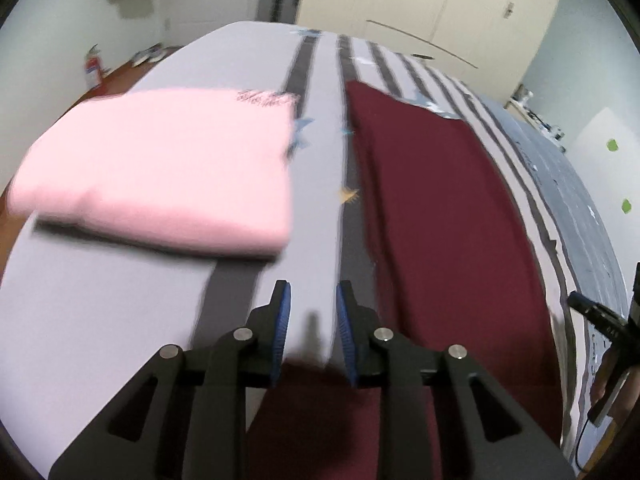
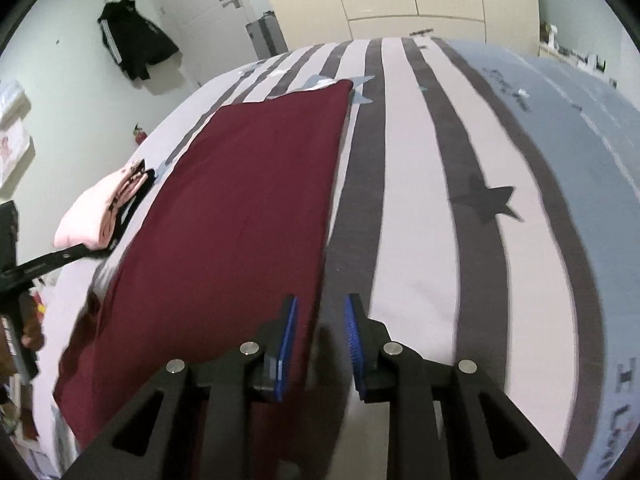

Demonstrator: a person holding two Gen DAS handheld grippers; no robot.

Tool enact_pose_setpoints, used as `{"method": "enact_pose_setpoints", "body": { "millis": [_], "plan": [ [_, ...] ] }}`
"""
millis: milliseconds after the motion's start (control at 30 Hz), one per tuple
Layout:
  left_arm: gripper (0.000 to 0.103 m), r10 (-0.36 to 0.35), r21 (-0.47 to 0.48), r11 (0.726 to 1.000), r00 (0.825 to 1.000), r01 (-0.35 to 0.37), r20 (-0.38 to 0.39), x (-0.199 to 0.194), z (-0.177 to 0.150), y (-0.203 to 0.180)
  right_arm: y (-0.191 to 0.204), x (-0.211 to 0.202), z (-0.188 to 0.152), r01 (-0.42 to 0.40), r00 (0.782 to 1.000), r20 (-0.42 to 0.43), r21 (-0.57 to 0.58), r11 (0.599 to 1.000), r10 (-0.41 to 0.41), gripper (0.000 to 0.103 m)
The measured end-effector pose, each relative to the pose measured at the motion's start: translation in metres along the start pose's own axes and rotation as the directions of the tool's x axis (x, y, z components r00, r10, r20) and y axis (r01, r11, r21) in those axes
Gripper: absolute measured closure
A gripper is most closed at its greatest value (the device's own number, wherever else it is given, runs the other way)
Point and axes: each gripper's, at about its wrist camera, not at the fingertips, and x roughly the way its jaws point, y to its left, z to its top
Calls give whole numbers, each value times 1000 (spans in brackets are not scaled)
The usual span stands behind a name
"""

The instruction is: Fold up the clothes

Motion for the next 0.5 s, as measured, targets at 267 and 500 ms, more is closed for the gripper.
{"method": "enact_pose_setpoints", "body": {
  "millis": [267, 500],
  "plan": [
    [55, 147, -39, 988, 989, -148, -30, -47, -81, 29, 24, -40, -46, 20, 1000, 6, -6, 1000, -20, 68],
    [35, 204, -123, 971, 979, -203, -6, -69, -136, 42, 46, -53, -97, 53, 998, -17, -4, 999, -53, 40]
  ]
}}
